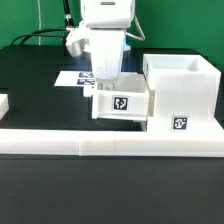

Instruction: Assemble drawer

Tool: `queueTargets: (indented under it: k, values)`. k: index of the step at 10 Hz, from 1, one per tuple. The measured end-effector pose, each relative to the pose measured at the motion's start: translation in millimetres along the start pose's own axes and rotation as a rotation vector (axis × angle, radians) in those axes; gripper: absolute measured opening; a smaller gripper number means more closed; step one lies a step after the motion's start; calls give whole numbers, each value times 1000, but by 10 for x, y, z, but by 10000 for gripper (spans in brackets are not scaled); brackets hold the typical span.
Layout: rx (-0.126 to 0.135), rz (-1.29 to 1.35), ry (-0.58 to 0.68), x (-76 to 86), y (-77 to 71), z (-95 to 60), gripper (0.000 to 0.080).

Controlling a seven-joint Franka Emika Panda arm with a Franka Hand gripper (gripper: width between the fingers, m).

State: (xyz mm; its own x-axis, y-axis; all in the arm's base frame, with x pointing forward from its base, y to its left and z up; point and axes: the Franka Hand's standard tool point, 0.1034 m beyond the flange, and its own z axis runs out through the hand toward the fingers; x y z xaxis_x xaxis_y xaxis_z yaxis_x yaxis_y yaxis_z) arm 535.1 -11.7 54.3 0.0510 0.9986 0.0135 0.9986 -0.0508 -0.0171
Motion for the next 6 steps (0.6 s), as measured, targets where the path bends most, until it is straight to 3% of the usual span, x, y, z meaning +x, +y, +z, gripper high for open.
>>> queueTargets:
  k: [1, 2, 3, 4, 6]
  values:
    - [2, 2, -1, 0, 3, -9, 42]
    - [-18, 4, 2, -2, 28, -26, 42]
    - [-59, 7, 8, -3, 52, -36, 42]
    - [-44, 7, 7, -6, 17, -9, 42]
    - [-43, 7, 7, -7, 15, 3, 42]
